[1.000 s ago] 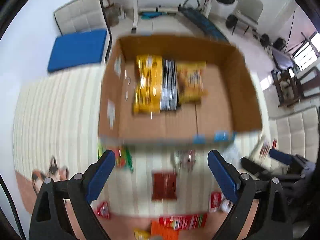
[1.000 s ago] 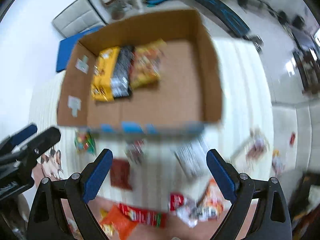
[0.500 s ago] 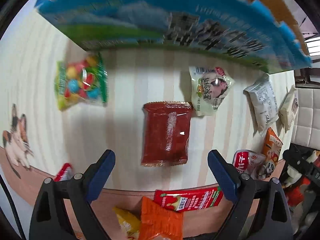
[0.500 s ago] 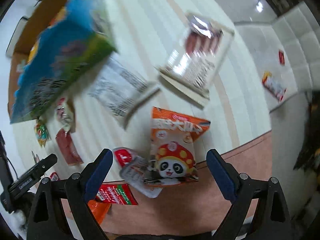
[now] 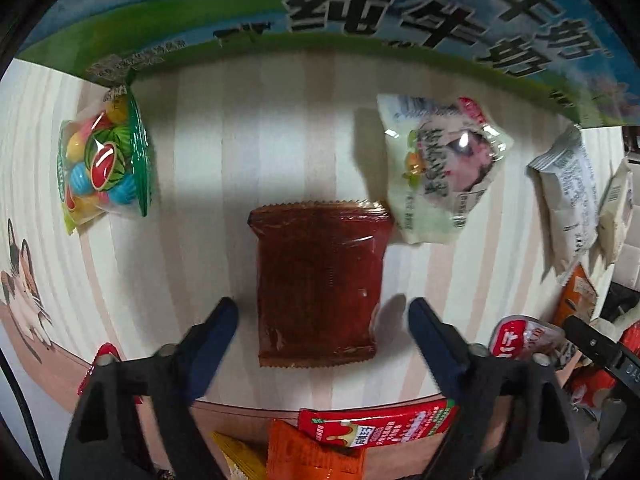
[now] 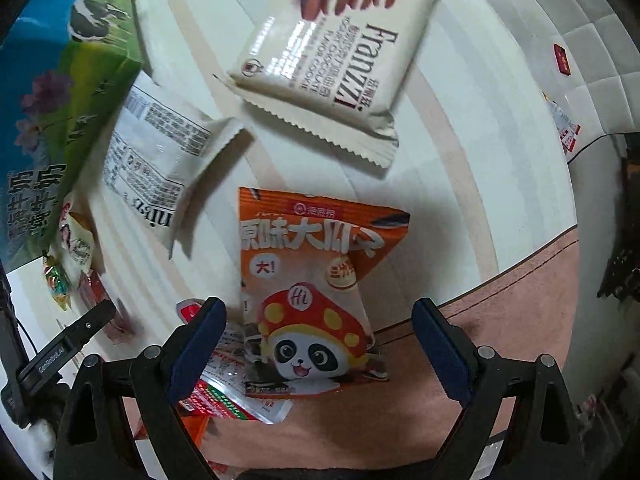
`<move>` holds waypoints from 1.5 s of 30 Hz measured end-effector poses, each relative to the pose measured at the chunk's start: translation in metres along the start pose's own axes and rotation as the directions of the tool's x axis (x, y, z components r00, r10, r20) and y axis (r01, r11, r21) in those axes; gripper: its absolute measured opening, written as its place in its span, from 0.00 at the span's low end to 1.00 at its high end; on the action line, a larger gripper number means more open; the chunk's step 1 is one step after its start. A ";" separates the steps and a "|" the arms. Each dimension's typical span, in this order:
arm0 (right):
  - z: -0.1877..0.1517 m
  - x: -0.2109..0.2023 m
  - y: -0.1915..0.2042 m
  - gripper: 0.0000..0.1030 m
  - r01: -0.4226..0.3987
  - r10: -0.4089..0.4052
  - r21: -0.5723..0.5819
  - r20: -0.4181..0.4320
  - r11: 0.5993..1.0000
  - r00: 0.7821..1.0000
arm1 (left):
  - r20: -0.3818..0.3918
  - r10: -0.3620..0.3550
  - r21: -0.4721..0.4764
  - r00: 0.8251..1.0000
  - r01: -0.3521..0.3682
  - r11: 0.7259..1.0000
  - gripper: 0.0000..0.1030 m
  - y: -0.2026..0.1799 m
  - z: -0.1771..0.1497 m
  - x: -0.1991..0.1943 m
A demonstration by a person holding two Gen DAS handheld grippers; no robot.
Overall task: Organize snacks
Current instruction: 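Grasp the red jerky pack with the left tool while the right grasps the orange panda bag, then lower both packs into the box beside the others and open both tools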
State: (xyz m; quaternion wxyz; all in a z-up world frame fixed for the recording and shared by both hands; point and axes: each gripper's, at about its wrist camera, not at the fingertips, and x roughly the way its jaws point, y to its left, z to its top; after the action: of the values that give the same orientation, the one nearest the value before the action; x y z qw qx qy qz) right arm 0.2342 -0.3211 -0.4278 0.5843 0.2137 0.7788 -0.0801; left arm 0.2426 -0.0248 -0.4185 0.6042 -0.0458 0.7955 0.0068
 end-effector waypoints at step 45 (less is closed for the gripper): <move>-0.063 -0.121 0.080 0.46 -0.254 0.280 -0.254 0.074 0.933 0.957 | 0.224 -0.150 0.044 0.963 0.144 0.989 0.51 -0.016 -0.081 -0.172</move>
State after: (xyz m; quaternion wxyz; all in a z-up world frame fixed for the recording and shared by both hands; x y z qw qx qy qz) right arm 0.2409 -0.2545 -0.2839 0.6530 0.2400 0.7134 0.0842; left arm 0.2116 -0.0351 -0.2307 0.6905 -0.0954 0.7157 -0.0436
